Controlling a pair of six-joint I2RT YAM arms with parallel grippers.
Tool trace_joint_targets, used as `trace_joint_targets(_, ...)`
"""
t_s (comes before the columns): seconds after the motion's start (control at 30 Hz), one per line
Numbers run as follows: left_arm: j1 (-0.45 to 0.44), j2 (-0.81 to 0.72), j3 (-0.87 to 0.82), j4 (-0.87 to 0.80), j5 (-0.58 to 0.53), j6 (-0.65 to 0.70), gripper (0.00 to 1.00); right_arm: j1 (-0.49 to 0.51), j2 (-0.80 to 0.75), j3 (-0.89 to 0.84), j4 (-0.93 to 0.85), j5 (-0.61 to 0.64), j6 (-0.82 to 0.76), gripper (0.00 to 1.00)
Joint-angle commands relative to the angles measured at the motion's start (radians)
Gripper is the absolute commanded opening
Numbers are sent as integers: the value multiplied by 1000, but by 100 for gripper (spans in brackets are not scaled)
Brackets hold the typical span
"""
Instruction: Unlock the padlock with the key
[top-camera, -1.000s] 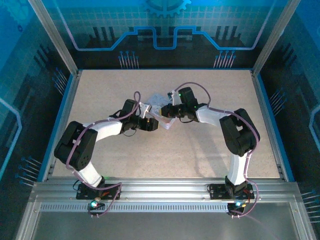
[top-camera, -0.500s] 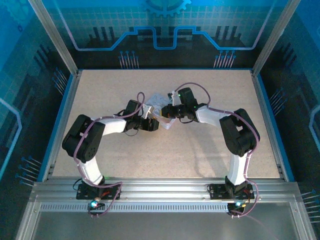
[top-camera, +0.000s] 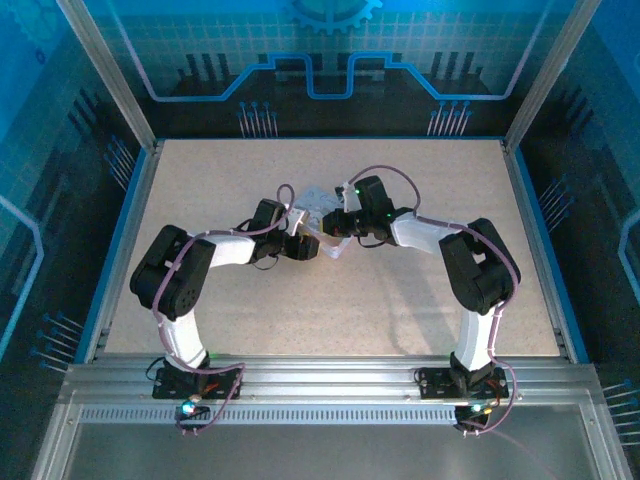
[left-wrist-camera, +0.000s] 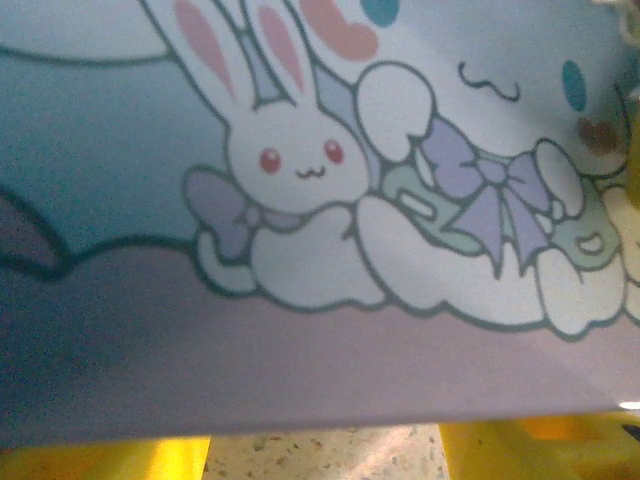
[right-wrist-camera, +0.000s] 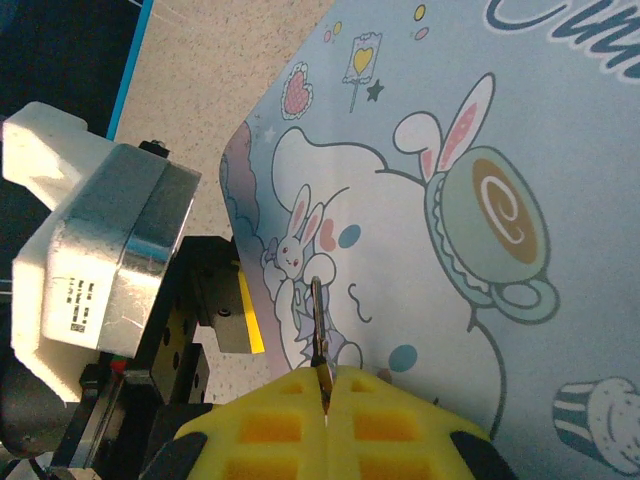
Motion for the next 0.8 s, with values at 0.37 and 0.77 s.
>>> trace_joint_targets(0.37,0,13,21,60,29,12,47,19,6,-32,-91,24,-14,0)
trace_joint_targets(0.77,-30,26,23,72,44,-14,41,25,11,-32,-82,24,-8,0)
